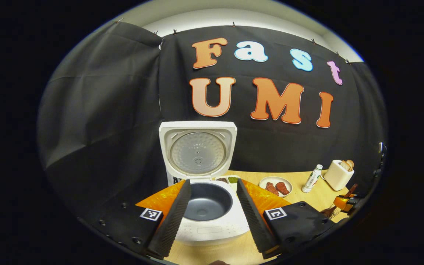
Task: Close the left gripper, press the button to open the rice cooker; take a wooden spoon from the chopstick holder with the right hand, scoop a spoonful of rice and pour it into the rice cooker, then put the wooden spoon back into the chopstick holder.
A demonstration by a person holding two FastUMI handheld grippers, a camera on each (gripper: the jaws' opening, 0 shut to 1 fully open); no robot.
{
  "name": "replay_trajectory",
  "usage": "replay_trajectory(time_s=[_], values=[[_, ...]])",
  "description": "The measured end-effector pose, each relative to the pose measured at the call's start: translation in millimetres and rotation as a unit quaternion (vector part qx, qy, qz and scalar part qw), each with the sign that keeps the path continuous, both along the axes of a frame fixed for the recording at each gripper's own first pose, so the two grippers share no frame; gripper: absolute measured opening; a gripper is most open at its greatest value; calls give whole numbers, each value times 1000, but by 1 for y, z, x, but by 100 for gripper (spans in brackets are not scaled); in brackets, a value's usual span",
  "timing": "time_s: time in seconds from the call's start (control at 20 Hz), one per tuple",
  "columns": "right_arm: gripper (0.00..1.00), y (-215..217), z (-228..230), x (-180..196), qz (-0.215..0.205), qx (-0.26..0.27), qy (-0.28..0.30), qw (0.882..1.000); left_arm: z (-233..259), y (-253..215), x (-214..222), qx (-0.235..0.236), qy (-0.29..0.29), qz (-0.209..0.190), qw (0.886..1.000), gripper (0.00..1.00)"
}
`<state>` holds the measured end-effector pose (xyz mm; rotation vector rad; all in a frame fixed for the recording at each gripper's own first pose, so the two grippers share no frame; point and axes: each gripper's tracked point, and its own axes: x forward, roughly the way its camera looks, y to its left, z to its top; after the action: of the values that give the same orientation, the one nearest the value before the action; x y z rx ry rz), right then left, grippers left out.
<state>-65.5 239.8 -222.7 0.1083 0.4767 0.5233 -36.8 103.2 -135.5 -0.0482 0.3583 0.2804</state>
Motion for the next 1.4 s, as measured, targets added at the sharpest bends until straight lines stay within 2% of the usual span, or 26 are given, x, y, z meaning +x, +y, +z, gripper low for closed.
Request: replay_trajectory(time_s=[0.2, 0.3, 0.5, 0.55, 0.75, 0.8, 0.85, 0.95, 1.1, 1.15, 1.25, 1.4], values=[[12, 20, -5, -7, 21, -66, -65, 996, 3, 0, -6, 6, 0, 9, 1000, 84], [13, 28, -9, -11, 33, -92, -93, 991, 2, 0, -9, 8, 1, 13, 1000, 87], [11, 35, -33, -18, 41, -116, -98, 988, 2, 3, -12, 13, 7, 20, 1000, 84], [11, 35, -41, -20, 39, -121, -92, 988, 2, 3, -14, 14, 8, 21, 1000, 87], [11, 45, -46, -28, 40, -118, -109, 986, 0, 6, -16, 17, 14, 25, 999, 84], [11, 50, -52, -32, 49, -119, -100, 987, -1, 6, -15, 15, 15, 26, 999, 87], [11, 52, -57, -38, 52, -115, -89, 988, -2, 7, -16, 13, 17, 26, 999, 84], [11, 55, -59, -44, 51, -101, -80, 990, -4, 7, -17, 11, 19, 27, 999, 87], [11, 57, -60, -47, 43, -90, -75, 992, -7, 7, -17, 13, 26, 23, 999, 84], [11, 58, -61, -48, 40, -80, -68, 994, -7, 8, -18, 14, 27, 22, 999, 87], [11, 65, -74, -58, 43, -59, -30, 997, -7, 9, -17, 15, 27, 21, 999, 84], [11, 69, -72, -57, 35, -49, -21, 998, -7, 13, -19, 19, 29, 21, 999, 87]])
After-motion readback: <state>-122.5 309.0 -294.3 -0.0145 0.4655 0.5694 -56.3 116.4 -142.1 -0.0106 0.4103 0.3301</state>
